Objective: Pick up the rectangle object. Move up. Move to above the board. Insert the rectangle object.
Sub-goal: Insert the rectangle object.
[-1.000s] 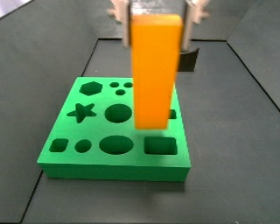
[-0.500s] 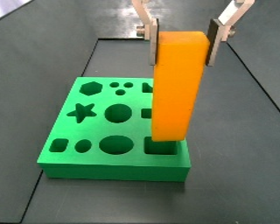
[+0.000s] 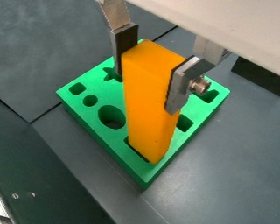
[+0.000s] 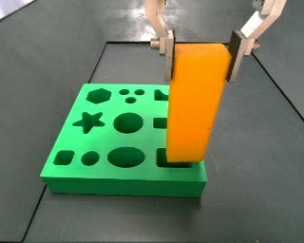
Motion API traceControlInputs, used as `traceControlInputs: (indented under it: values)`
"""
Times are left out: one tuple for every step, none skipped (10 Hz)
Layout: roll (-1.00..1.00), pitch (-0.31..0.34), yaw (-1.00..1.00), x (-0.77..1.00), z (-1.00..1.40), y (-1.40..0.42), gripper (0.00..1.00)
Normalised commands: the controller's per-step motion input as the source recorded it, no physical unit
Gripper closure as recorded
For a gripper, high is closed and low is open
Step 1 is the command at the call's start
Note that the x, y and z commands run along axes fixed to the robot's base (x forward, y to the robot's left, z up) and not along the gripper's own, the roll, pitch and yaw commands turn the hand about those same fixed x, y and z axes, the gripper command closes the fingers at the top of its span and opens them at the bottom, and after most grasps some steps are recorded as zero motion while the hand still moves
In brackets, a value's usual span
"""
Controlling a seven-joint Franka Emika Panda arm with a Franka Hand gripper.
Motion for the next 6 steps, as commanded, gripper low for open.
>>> traceControlInputs:
  values:
    - [0.01,0.017,-0.02,0.02,-0.06,-0.01,1.0]
    - [0.02,0.019,-0.03,0.01,-0.03,0.0,1.0]
    - [0.01,0.016,-0.03,0.0,0.0,0.0,1.0]
    - [0.01,0.006,-0.02,0.0,0.0,0.0,1.0]
    - [0.01,0.006,-0.01,0.0,-0.01,0.0,1.0]
    - [0.03,0.003,-0.03,0.0,-0.08,0.0,1.0]
